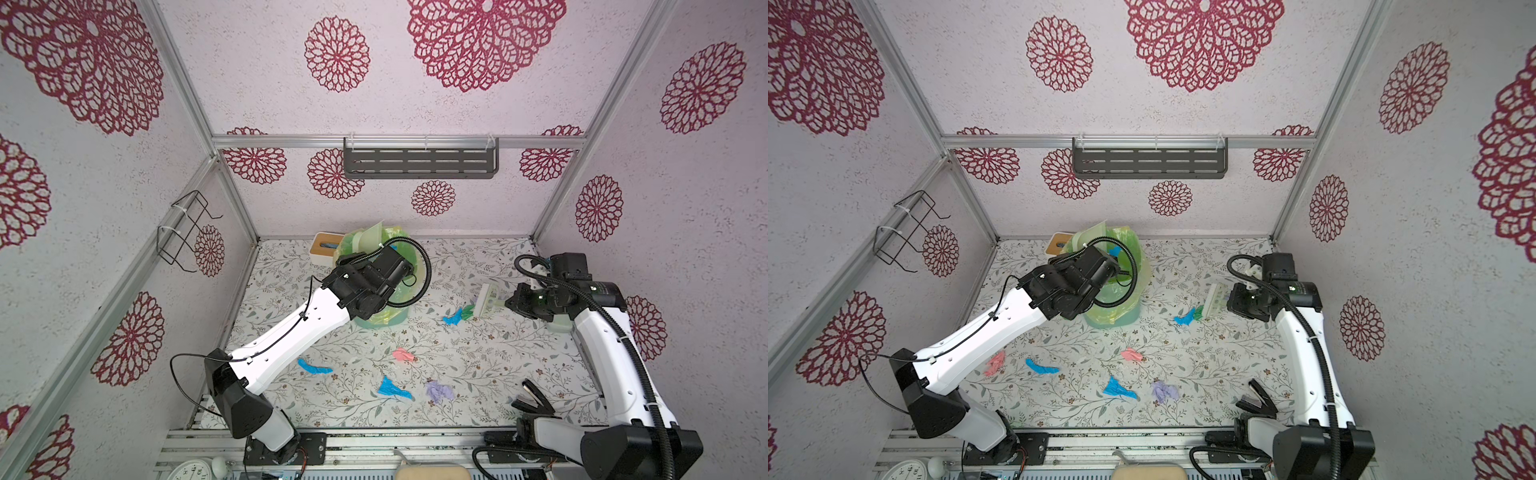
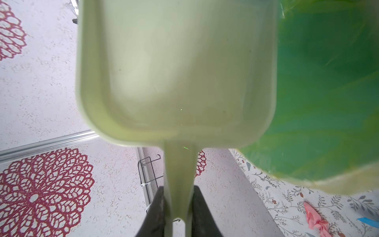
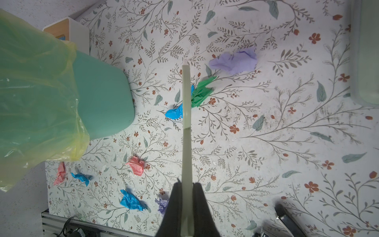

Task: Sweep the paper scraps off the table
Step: 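Tip the dustpan over the bin with the left gripper to drop the scrap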

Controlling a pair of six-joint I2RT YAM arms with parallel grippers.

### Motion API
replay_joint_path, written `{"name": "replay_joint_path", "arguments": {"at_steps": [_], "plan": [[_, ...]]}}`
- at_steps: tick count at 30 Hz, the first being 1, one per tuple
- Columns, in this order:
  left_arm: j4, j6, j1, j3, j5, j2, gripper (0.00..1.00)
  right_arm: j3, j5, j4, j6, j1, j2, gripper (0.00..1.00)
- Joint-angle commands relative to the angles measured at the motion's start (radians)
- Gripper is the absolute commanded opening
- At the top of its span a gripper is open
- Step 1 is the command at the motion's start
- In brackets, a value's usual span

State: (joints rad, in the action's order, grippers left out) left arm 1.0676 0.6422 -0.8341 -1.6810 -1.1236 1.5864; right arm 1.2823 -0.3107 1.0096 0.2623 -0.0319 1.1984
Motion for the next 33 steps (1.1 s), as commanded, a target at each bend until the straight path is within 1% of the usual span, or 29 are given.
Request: {"name": "replay_joint_path", "arguments": {"at_steps": [1,9,12,19,24,29,31,33], "plan": [[-0.058,0.034,0.006,0.011,-0.035,-0.028,0.07,0.017,-0.008,-0.003,-0.012,0.004,-0.015,0.00],[-0.052,0.022,0.015,0.005,-0.037,-0.048,0.07,0.017,-0.009,-0.003,-0.014,0.004,-0.017,0.00],[-0.045,-0.001,0.015,-0.015,-0.023,-0.050,0.07,0.013,-0.005,-0.003,-0.015,0.005,-0.019,0.00],[0.013,-0.116,-0.007,-0.175,0.042,-0.015,0.07,0.013,0.052,0.007,-0.031,0.004,-0.032,0.00],[0.020,-0.182,-0.059,-0.303,0.125,0.033,0.07,0.027,0.114,0.030,-0.044,0.004,-0.037,0.00],[0.028,-0.280,-0.128,-0.411,0.260,0.091,0.07,0.038,0.168,0.053,-0.062,0.006,-0.042,0.00],[0.031,-0.328,-0.149,-0.438,0.328,0.110,0.07,0.045,0.191,0.061,-0.071,0.007,-0.042,0.00],[0.028,-0.357,-0.163,-0.447,0.372,0.118,0.07,0.051,0.207,0.065,-0.079,0.007,-0.042,0.00]]}}
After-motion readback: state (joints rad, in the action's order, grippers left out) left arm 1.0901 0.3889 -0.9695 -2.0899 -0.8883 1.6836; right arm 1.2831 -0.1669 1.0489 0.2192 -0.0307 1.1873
